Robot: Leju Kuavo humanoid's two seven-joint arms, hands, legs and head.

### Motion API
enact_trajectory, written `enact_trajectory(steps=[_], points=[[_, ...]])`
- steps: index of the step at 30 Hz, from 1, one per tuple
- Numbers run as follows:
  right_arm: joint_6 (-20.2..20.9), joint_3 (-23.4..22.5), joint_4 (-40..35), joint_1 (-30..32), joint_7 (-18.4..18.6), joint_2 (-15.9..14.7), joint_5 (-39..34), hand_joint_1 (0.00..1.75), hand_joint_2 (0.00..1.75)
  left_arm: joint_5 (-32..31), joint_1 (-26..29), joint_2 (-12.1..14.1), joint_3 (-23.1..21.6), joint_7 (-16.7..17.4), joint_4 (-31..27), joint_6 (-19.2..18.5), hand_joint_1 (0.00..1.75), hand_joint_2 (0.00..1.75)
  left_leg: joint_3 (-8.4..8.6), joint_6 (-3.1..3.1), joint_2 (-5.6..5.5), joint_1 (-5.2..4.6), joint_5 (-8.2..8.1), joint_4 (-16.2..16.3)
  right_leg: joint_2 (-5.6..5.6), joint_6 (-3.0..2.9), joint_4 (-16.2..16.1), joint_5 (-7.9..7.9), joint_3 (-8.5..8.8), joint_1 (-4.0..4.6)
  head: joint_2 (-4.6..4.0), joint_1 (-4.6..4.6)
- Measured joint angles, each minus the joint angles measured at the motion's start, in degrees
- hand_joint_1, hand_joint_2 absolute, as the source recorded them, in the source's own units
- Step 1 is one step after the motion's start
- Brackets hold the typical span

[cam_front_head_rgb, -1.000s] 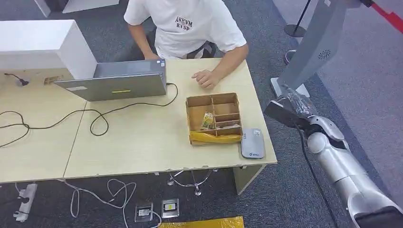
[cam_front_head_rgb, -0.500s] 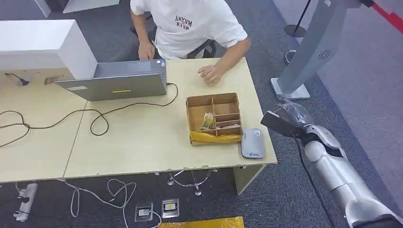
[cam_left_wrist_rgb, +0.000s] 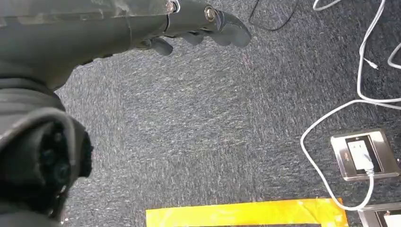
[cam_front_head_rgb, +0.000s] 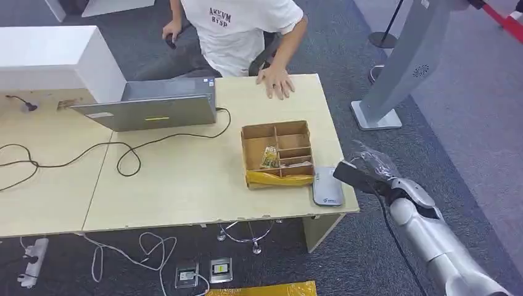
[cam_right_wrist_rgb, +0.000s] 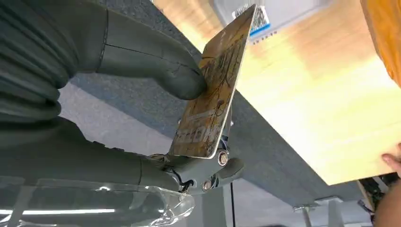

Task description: Pass the card to the sensor for recognition and then transmit it.

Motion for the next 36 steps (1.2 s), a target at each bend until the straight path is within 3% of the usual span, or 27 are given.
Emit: enact_trajectory(steps=[25, 36], points=[[1.0, 0.0, -7.1, 9.5, 3.7, -0.1, -2.2, 1.75, 1.75, -1.7, 0.0, -0.1, 0.0, -0.3, 0.0, 0.1, 0.0, 0.0, 0.04, -0.03, 0.23, 0.04, -0.04, 0.0, 0.18, -0.01, 0.0, 0.0, -0.01, 0.04, 0.0, -0.02], [0.3, 0.0, -9.8, 9.9, 5.1, -0.1, -0.6, 1.75, 1.75, -2.3, -0.1, -0.4, 0.0, -0.6, 0.0, 0.2, 0.0, 0.0, 0.06, -0.03, 0.25, 0.04, -0.05, 0.0, 0.21, -0.01, 0.0, 0.0, -0.01, 0.04, 0.0, 0.0]])
